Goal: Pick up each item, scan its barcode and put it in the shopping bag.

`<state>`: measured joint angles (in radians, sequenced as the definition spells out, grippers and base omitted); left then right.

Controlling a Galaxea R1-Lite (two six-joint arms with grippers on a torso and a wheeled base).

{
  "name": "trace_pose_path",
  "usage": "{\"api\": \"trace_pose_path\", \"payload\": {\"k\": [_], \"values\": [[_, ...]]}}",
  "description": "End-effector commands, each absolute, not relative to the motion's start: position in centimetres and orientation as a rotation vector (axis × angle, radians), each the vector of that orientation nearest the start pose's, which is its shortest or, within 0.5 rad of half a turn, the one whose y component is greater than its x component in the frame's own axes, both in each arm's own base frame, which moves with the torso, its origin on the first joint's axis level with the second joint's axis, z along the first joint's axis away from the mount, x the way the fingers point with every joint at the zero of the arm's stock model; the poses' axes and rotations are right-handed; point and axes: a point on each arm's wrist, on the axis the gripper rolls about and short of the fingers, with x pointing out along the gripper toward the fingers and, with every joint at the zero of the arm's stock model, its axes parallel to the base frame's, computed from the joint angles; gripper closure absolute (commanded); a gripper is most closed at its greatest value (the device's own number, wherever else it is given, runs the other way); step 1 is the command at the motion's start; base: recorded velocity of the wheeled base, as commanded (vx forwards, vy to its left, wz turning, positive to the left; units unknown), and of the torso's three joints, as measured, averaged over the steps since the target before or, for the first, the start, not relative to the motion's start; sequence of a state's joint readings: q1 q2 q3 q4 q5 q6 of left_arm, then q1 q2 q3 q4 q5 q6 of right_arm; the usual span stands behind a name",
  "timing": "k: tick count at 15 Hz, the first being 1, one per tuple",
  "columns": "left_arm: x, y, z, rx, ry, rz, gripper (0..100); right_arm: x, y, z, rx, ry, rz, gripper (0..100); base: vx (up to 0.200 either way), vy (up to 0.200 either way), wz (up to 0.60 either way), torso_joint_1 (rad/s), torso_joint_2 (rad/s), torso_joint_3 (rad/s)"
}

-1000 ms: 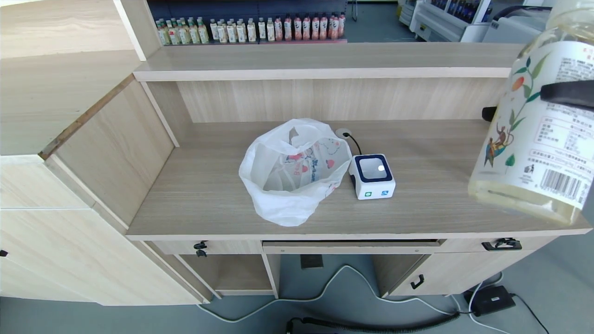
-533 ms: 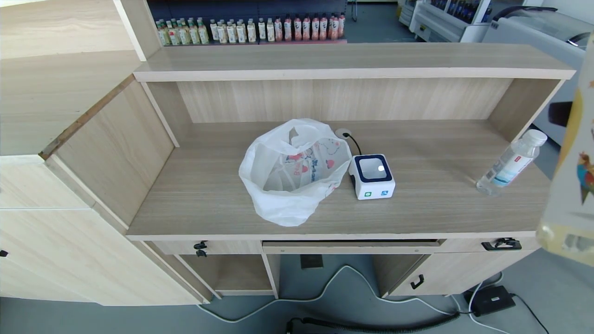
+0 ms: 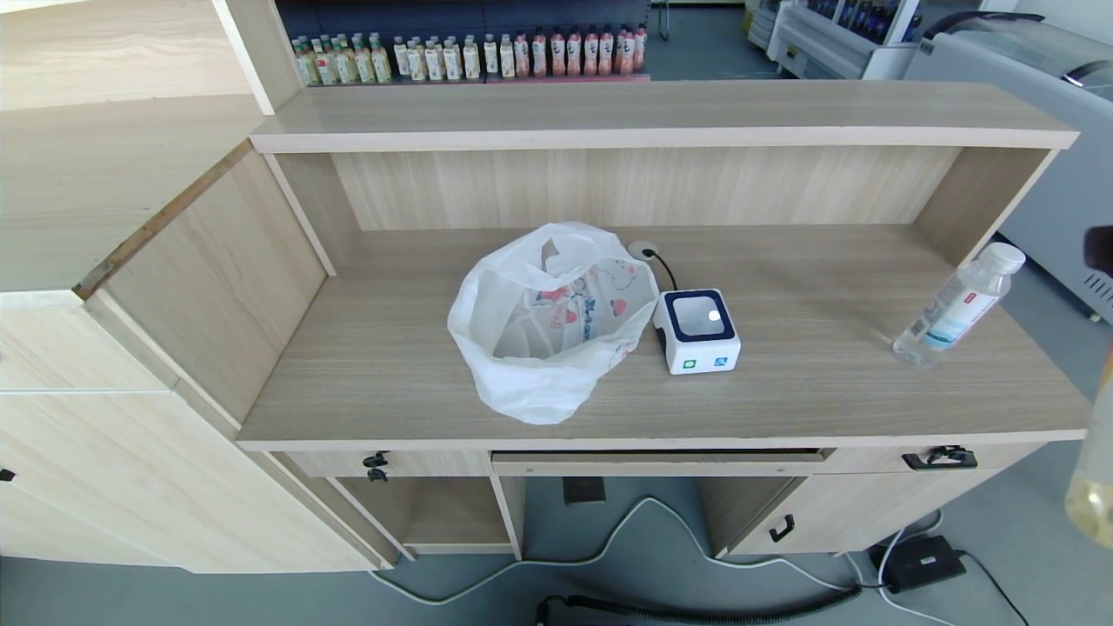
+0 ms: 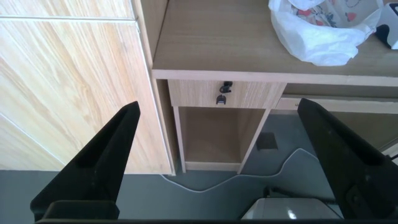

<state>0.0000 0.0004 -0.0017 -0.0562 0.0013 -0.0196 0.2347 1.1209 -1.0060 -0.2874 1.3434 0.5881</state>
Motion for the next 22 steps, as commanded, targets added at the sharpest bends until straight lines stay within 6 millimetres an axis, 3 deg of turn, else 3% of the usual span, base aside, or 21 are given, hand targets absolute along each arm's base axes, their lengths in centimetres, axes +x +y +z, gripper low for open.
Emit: {"api": "trace_pose_path", "payload": {"k": [1, 18, 20, 22], "values": [[-2.3, 0.0, 8.2, -0.020, -0.058, 0.001, 0, 12.1, 5.1, 33.9, 0.354, 0.295, 1.566, 100, 0.000, 0.000, 0.00, 0.000, 0.00, 0.000], [-2.3, 0.0, 8.2, -0.020, -0.058, 0.001, 0, 12.2, 4.4, 33.2, 0.366, 0.289, 1.497, 100, 0.000, 0.000, 0.00, 0.000, 0.00, 0.000], [-2.3, 0.0, 8.2, -0.020, -0.058, 0.001, 0, 13.4, 3.7, 32.2, 0.348, 0.266, 1.425, 100, 0.000, 0.000, 0.00, 0.000, 0.00, 0.000], [-2.3, 0.0, 8.2, -0.020, -0.058, 0.001, 0, 16.2, 1.6, 29.7, 0.259, 0.185, 1.219, 100, 0.000, 0.000, 0.00, 0.000, 0.00, 0.000]]}}
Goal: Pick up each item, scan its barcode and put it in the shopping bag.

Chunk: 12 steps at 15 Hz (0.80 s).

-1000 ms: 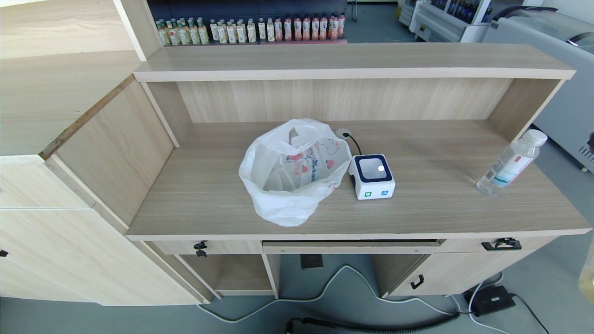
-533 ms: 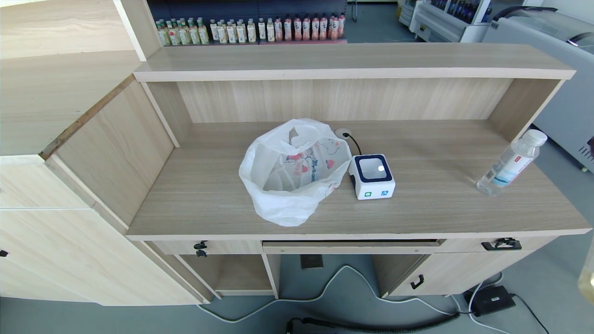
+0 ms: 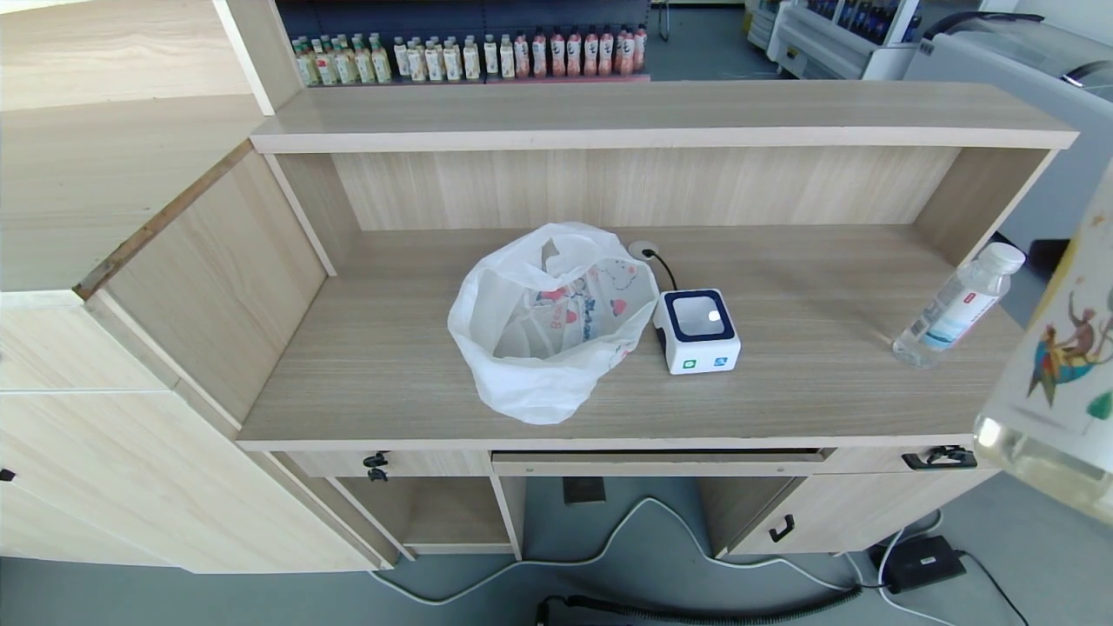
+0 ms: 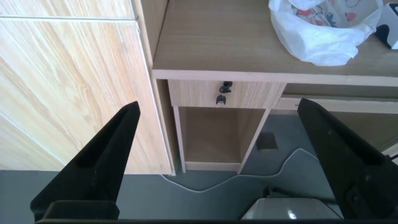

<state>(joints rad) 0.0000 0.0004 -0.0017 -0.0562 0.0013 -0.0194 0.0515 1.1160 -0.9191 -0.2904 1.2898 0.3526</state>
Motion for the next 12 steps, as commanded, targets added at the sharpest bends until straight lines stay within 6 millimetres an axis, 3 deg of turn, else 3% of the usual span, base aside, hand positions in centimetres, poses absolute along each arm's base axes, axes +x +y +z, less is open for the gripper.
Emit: {"api": "trace_pose_path", "payload": {"k": [1, 3, 4, 5, 7, 8, 9, 12], "values": [[-2.3, 0.0, 8.2, -0.020, -0.058, 0.001, 0, 17.3, 1.0, 28.8, 0.200, 0.150, 1.099, 100, 0.000, 0.000, 0.00, 0.000, 0.00, 0.000], [-2.3, 0.0, 8.2, -0.020, -0.058, 0.001, 0, 18.9, 0.3, 27.9, 0.059, 0.094, 0.853, 100, 0.000, 0.000, 0.00, 0.000, 0.00, 0.000], [-2.3, 0.0, 8.2, -0.020, -0.058, 0.001, 0, 20.6, -0.8, 26.8, -0.123, 0.089, 0.576, 100, 0.000, 0.000, 0.00, 0.000, 0.00, 0.000], [-2.3, 0.0, 8.2, -0.020, -0.058, 0.001, 0, 21.5, -1.4, 25.9, -0.261, 0.107, 0.444, 100, 0.000, 0.000, 0.00, 0.000, 0.00, 0.000], [-2.3, 0.0, 8.2, -0.020, -0.058, 0.001, 0, 22.3, -3.0, 24.9, -0.461, 0.117, 0.349, 100, 0.000, 0.000, 0.00, 0.000, 0.00, 0.000], [-2.3, 0.0, 8.2, -0.020, -0.058, 0.001, 0, 22.6, -4.8, 24.5, -0.680, 0.104, 0.294, 100, 0.000, 0.000, 0.00, 0.000, 0.00, 0.000], [-2.3, 0.0, 8.2, -0.020, -0.058, 0.001, 0, 22.6, -5.4, 24.6, -0.775, 0.092, 0.279, 100, 0.000, 0.000, 0.00, 0.000, 0.00, 0.000], [-2.3, 0.0, 8.2, -0.020, -0.058, 0.001, 0, 23.0, -5.8, 24.8, -0.860, 0.071, 0.279, 100, 0.000, 0.000, 0.00, 0.000, 0.00, 0.000]]}}
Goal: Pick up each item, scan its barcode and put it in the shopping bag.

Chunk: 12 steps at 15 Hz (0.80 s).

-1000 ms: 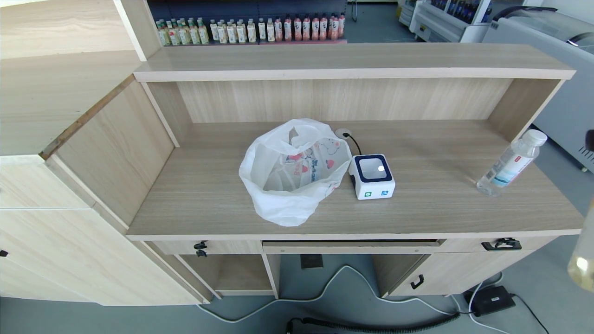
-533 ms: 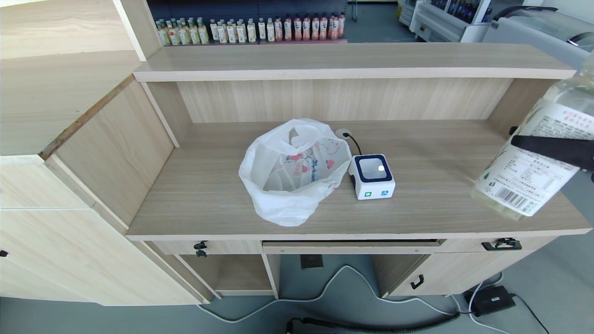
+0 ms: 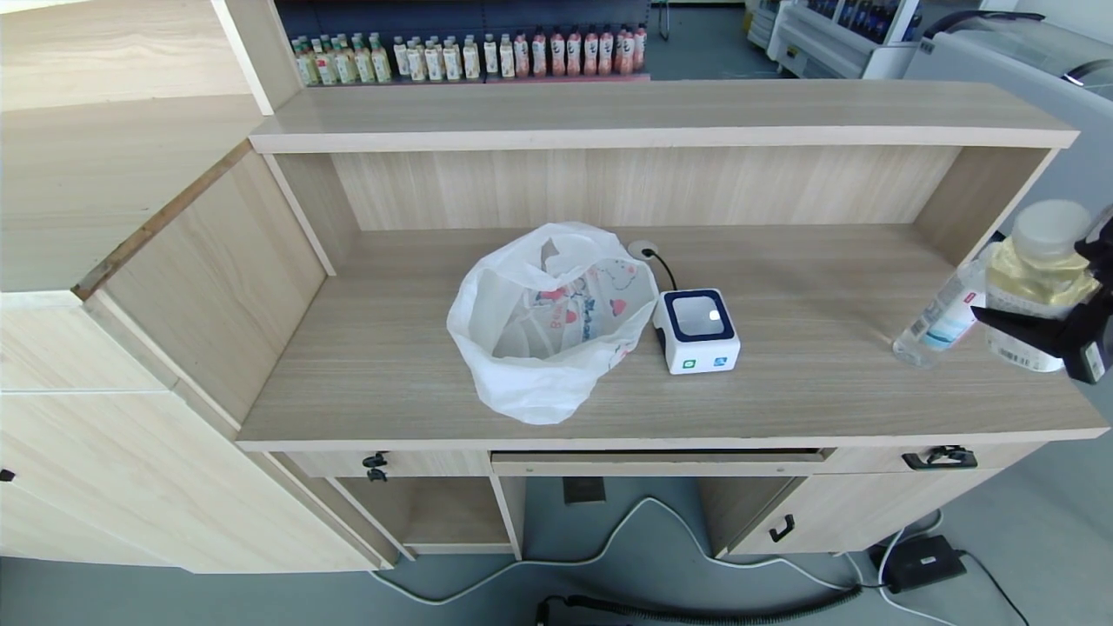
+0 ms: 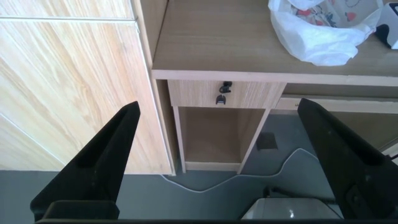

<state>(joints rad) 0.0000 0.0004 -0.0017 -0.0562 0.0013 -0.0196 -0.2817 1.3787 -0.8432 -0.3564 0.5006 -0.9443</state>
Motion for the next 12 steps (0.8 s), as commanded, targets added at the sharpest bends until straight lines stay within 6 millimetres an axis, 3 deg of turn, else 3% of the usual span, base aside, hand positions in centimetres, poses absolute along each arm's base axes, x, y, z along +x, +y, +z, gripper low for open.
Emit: {"api": "trace_pose_path", "payload": {"k": [1, 6, 12], "values": [[-2.3, 0.0, 8.2, -0.020, -0.058, 0.001, 0, 23.2, -5.9, 24.8, -0.904, 0.055, 0.277, 100, 0.000, 0.000, 0.00, 0.000, 0.00, 0.000], [-2.3, 0.0, 8.2, -0.020, -0.058, 0.001, 0, 25.3, -7.5, 25.5, -1.139, -0.105, 0.326, 100, 0.000, 0.000, 0.00, 0.000, 0.00, 0.000], [-2.3, 0.0, 8.2, -0.020, -0.058, 0.001, 0, 29.5, -7.7, 24.9, -1.285, -0.268, 0.313, 100, 0.000, 0.000, 0.60, 0.002, 0.00, -0.001]]}}
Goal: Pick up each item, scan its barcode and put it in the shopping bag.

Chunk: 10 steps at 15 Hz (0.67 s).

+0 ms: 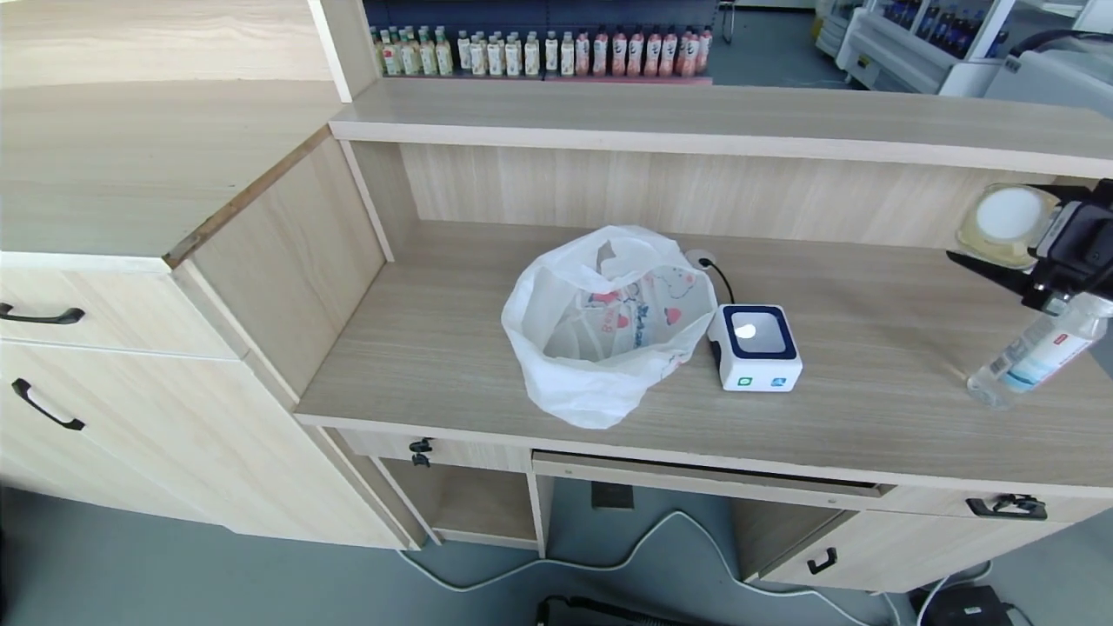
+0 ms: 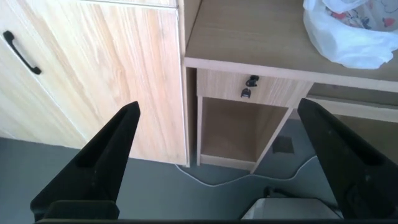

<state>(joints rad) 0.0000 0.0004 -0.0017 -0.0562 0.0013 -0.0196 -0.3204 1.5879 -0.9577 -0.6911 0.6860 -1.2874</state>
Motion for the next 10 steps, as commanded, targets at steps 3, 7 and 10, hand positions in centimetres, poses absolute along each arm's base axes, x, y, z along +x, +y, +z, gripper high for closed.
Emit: {"api": "trace_pose_path", "payload": {"k": [3, 7, 10], "values": [[-2.3, 0.0, 8.2, -0.020, -0.058, 0.001, 0, 32.3, -7.3, 23.0, -1.326, -0.391, 0.308, 100, 0.000, 0.000, 0.40, 0.002, 0.00, 0.002], [-2.3, 0.0, 8.2, -0.020, -0.058, 0.001, 0, 34.5, -6.6, 18.7, -1.326, -0.437, 0.391, 100, 0.000, 0.000, 0.00, 0.000, 0.00, 0.000], [-2.3, 0.0, 8.2, -0.020, -0.058, 0.001, 0, 34.9, -6.2, 17.5, -1.311, -0.468, 0.452, 100, 0.000, 0.000, 0.00, 0.000, 0.00, 0.000]]}}
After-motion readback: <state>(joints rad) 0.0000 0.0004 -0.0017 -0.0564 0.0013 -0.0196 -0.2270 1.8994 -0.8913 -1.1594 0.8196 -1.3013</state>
